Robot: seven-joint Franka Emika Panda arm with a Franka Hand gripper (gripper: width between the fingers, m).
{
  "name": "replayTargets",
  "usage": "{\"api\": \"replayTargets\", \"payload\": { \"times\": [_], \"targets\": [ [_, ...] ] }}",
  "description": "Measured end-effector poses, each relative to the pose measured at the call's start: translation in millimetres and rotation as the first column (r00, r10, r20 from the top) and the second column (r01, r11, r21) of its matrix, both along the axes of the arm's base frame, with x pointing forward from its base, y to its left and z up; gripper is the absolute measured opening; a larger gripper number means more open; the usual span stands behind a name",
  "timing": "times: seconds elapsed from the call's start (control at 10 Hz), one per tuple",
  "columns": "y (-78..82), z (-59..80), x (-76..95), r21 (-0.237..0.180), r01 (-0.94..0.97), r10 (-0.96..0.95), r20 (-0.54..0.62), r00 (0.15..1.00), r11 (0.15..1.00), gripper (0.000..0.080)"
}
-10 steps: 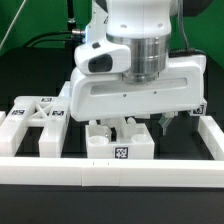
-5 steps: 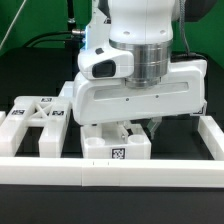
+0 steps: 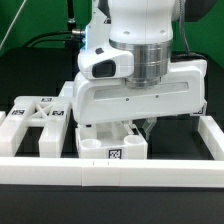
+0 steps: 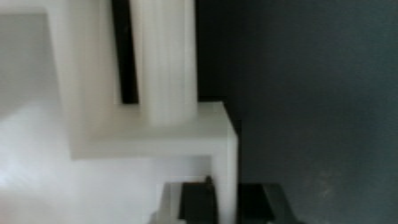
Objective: Assemble chair
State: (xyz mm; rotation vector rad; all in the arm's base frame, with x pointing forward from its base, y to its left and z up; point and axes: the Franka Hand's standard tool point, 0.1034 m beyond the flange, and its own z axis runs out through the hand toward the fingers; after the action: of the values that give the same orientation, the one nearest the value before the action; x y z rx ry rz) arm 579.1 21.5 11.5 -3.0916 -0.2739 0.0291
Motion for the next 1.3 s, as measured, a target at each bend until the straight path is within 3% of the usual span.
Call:
{"api": "replayTargets", "payload": {
  "times": [0.2,0.9,1.3],
  "targets": [
    [1.1,0.1,0.2,0.001,0.000,0.000,0.000,1.000,1.000,0.0032],
    [84.1,1.1,44.8,0.027,0.181,-0.181,0.008,0.983,0.983,0.0032],
    [97.3,1.2,45.3,0.010,0.190,-0.190,-0.038,0.981,0.982,0.0032]
  ]
}}
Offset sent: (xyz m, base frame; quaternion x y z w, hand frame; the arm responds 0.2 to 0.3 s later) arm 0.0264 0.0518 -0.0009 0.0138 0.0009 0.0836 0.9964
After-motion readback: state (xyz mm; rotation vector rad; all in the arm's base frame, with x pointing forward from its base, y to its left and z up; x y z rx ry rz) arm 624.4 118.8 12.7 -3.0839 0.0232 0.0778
